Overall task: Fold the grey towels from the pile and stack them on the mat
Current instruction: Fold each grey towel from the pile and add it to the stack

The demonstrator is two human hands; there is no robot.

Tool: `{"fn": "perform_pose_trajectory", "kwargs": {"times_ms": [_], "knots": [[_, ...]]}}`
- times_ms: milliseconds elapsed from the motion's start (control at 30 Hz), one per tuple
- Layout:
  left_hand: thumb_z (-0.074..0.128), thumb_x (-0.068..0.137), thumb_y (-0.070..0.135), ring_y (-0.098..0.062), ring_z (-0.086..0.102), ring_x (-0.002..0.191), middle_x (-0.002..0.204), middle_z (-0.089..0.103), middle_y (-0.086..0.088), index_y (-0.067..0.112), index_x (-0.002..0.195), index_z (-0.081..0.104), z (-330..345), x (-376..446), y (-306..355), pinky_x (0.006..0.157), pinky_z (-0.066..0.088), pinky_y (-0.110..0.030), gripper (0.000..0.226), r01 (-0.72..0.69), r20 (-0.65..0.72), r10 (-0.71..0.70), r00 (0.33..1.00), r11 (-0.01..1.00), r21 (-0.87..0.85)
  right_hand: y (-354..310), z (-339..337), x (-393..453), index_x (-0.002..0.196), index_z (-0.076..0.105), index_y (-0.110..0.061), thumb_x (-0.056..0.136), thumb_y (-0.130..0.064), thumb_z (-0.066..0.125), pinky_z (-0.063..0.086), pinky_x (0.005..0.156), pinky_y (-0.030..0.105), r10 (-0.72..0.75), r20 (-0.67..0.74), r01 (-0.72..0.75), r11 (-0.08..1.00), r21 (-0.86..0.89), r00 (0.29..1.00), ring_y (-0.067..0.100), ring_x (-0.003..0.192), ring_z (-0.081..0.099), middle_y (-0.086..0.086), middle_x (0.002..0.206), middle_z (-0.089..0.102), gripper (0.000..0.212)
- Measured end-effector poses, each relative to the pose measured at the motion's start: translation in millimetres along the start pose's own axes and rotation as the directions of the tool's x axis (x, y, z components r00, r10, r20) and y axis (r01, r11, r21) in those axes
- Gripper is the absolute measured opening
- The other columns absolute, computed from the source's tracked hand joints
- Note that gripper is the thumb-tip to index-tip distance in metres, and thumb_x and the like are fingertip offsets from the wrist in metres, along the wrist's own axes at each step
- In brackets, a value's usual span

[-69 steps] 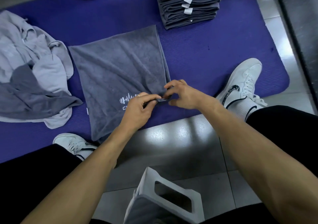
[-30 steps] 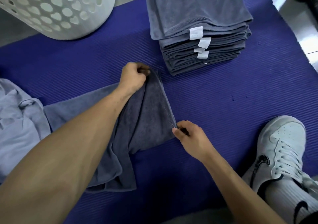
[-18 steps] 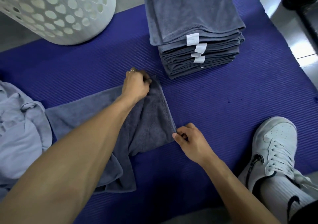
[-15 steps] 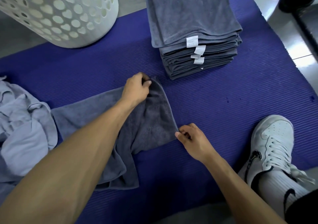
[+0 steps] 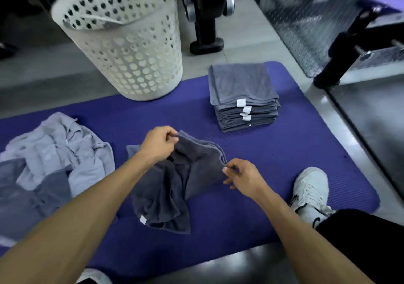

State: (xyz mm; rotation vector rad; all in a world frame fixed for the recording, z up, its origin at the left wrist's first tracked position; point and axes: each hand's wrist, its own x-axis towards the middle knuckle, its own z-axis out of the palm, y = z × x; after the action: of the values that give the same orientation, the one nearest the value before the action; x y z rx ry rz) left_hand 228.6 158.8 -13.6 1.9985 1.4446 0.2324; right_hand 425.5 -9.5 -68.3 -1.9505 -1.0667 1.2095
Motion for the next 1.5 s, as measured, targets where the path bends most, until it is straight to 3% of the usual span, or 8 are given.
{"fn": "perform_pose_trajectory", "kwargs": {"times_ms": [200,400,567,667,900,1067,1267,1500], "knots": [[0.06,0.09,0.008,-0.019,0.061,0.08,0.081,0.065,0.003,0.022,0.082,0.059,-93,-75,25,0.059,0.04,-0.02,0.016,-0.004,-0.175,0.003,0.985,1.0,-0.01,-91,-46,-50,0.078,0.053,-0.017,0.098,-0.026,0.055,0.05,0.068,0.038,-0.198,-0.061,0.156,0.899,-0.409,0.978,0.027,0.075,0.058,0.002,0.075,0.061,0.022],[0.06,0.09,0.007,-0.02,0.056,0.083,0.086,0.063,0.0,0.013,0.096,0.065,-150,-136,41,0.071,0.036,-0.028,0.01,0.003,-0.463,-0.089,0.882,0.983,-0.184,-198,-67,-122,0.1,0.063,-0.011,0.1,-0.029,0.049,0.05,0.078,0.04,-0.479,0.133,0.386,0.479,-0.788,0.867,0.034,0.099,0.06,0.012,0.106,0.064,0.023],[0.062,0.09,0.004,-0.019,0.061,0.071,0.08,0.067,0.0,0.015,0.087,0.063,-164,-169,50,0.062,0.041,-0.022,0.012,-0.078,-0.416,-0.054,0.908,0.952,-0.294,-228,-92,-144,0.104,0.061,-0.012,0.103,-0.03,0.043,0.048,0.07,0.037,-0.557,-0.034,0.243,0.415,-0.877,0.83,0.032,0.1,0.061,0.009,0.112,0.064,0.026],[0.054,0.093,0.001,-0.012,0.066,0.052,0.069,0.068,0.004,0.02,0.082,0.061,-162,-170,53,0.051,0.043,-0.024,0.023,-0.065,-0.385,-0.116,0.916,0.903,-0.425,-224,-88,-145,0.106,0.061,-0.014,0.104,-0.033,0.04,0.038,0.065,0.032,-0.568,0.044,0.281,0.337,-0.898,0.822,0.029,0.098,0.061,0.004,0.111,0.064,0.028],[0.047,0.1,-0.001,-0.012,0.067,0.05,0.08,0.06,-0.009,0.01,0.088,0.056,-161,-159,58,0.049,0.057,-0.022,0.018,-0.026,-0.206,-0.188,0.96,0.676,-0.736,-204,-96,-107,0.083,0.056,-0.02,0.1,-0.038,0.05,0.042,0.062,0.033,-0.517,-0.05,0.3,0.569,-0.766,0.854,0.028,0.082,0.061,-0.001,0.075,0.062,0.026],[0.058,0.096,0.001,-0.015,0.071,0.06,0.084,0.067,-0.01,0.008,0.113,0.057,-165,-149,39,0.056,0.058,-0.021,0.019,-0.027,-0.153,-0.12,0.981,0.692,-0.721,-199,-96,-95,0.074,0.058,-0.019,0.096,-0.034,0.061,0.05,0.066,0.032,-0.453,0.002,0.374,0.735,-0.566,0.892,0.021,0.07,0.066,-0.001,0.067,0.067,0.026],[0.069,0.09,0.008,-0.013,0.068,0.055,0.062,0.068,0.001,0.012,0.09,0.065,-166,-149,29,0.05,0.056,-0.021,0.006,0.008,-0.147,-0.118,0.982,0.803,-0.595,-196,-95,-98,0.076,0.057,-0.025,0.095,-0.036,0.062,0.041,0.061,0.025,-0.534,0.084,0.471,0.648,-0.599,0.841,0.01,0.066,0.057,-0.007,0.071,0.062,0.022],[0.064,0.092,0.002,-0.009,0.066,0.053,0.065,0.064,-0.002,0.014,0.083,0.061,-162,-150,35,0.059,0.058,-0.022,0.015,-0.033,-0.213,-0.14,0.967,0.76,-0.649,-192,-89,-105,0.07,0.057,-0.026,0.093,-0.04,0.062,0.044,0.063,0.028,-0.458,0.204,0.454,0.546,-0.704,0.865,0.014,0.072,0.059,-0.003,0.074,0.066,0.028]]}}
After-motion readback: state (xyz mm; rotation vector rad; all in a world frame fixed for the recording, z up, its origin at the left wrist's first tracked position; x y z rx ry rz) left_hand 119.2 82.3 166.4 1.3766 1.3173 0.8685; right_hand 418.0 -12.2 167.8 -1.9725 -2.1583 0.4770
